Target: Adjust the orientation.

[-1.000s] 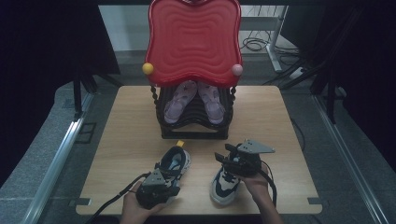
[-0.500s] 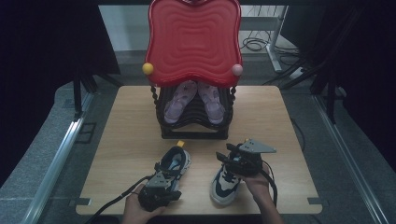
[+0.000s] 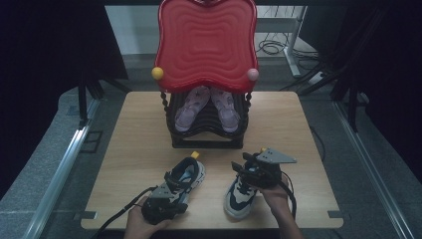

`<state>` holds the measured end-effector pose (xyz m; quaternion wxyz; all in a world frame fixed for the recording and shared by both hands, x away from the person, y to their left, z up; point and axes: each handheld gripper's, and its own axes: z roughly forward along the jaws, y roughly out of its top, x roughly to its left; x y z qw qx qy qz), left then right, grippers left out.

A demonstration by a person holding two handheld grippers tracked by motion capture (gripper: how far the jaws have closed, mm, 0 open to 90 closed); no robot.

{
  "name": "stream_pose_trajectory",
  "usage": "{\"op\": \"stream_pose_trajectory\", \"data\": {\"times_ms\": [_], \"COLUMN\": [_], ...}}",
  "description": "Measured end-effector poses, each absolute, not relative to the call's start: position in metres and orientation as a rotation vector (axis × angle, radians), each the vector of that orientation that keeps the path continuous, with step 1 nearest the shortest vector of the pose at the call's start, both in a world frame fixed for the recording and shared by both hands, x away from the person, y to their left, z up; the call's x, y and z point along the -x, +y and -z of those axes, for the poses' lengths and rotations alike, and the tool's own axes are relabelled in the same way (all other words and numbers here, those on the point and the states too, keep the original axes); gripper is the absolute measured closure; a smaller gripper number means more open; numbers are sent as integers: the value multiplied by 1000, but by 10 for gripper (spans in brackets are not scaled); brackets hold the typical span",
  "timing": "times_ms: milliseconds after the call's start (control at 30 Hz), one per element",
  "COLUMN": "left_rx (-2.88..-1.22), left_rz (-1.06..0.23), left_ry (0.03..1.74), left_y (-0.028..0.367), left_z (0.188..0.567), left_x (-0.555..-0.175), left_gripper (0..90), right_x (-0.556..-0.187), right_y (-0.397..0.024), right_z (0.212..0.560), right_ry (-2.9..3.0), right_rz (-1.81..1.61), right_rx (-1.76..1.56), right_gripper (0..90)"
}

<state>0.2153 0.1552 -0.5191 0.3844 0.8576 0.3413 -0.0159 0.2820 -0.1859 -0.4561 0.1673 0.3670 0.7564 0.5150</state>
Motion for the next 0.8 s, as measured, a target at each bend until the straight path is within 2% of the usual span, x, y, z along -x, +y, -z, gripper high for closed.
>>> {"op": "stream_pose_trajectory", "data": {"times_ms": [800], "left_rx": [-2188], "left_rz": [26], "left_ry": [936], "left_y": [178], "left_z": [519], "left_x": [-222], "left_gripper": [897], "right_x": [-282], "right_y": [-186], "right_z": [455], "right_ry": [2151], "right_rz": [-1463], "right_rx": [-1054], "right_gripper": [445]}}
